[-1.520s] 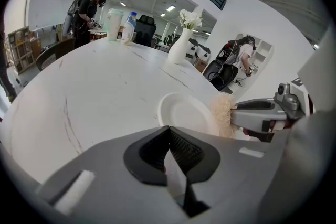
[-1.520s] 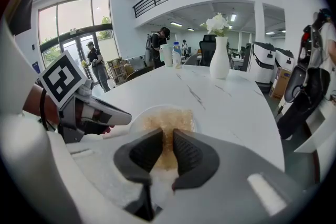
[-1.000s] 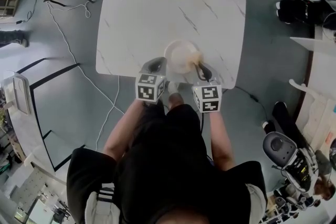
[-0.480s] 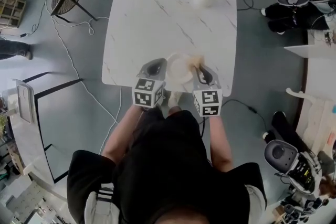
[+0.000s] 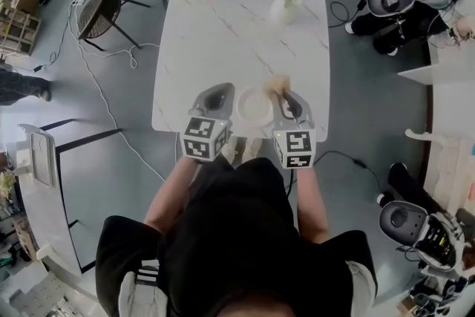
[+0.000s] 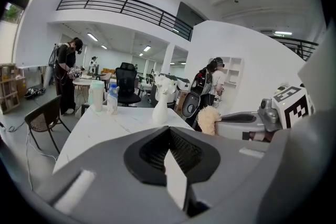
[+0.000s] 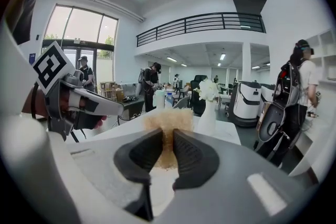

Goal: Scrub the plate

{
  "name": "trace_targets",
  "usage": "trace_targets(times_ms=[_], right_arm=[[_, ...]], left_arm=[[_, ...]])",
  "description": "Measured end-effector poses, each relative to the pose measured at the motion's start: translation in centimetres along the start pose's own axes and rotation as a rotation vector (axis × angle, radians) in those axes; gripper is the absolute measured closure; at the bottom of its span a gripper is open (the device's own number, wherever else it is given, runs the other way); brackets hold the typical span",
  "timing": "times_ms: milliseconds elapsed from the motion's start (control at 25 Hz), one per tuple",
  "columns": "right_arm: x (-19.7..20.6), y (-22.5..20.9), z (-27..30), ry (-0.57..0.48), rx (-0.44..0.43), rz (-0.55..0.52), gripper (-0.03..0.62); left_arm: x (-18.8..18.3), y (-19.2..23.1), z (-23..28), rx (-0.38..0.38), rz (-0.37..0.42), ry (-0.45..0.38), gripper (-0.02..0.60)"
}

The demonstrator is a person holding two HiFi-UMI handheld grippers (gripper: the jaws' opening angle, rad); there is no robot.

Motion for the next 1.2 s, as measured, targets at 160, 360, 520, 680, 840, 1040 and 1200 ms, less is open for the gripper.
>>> trace_targets(times_ms=[160, 360, 520, 680, 840, 1040, 1200], right_arm=[[-2.3, 0.3, -1.2, -0.069, 0.014, 0.009, 0.533], [-4.3, 0.1, -2.1, -0.154, 0.014, 0.049, 0.533], [-4.6, 0.1, -2.9, -0.186, 0.033, 0.067, 0.533], [-4.7, 0.3, -3.7, -0.214, 0.034, 0.073, 0.531], [-4.6, 0.5, -4.4, -0.231, 0.039, 0.075, 0.533], [-3.8, 0.7, -5.2, -0.234, 0.052, 0.080, 0.533], [-3.2, 0.7, -5.5, -0.227, 0.060, 0.090, 0.533]], left_arm=[[-2.2, 0.1, -1.8, -0.010, 0.056, -0.056, 0.574], [-3.4, -0.1, -2.5, -0.019, 0.115, -0.093, 0.574], [-3.6, -0.2, -3.7, -0.022, 0.135, -0.117, 0.574], [-4.4, -0.2, -4.9, -0.030, 0.152, -0.144, 0.574], [-3.9, 0.0, -5.0, -0.024, 0.165, -0.150, 0.574], [-3.4, -0.2, -5.5, -0.021, 0.176, -0.147, 0.574], [-3.2, -0.4, -5.8, -0.022, 0.195, -0.141, 0.574]])
Point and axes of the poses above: the fingertips, and each gripper's own axes: z forward along the fingers, y to its left, x out of its underside, the point moved 2 cm from there along -z, backward along the fingers, and after that the axes turned 14 degrees about y, right-handed, at the moved point
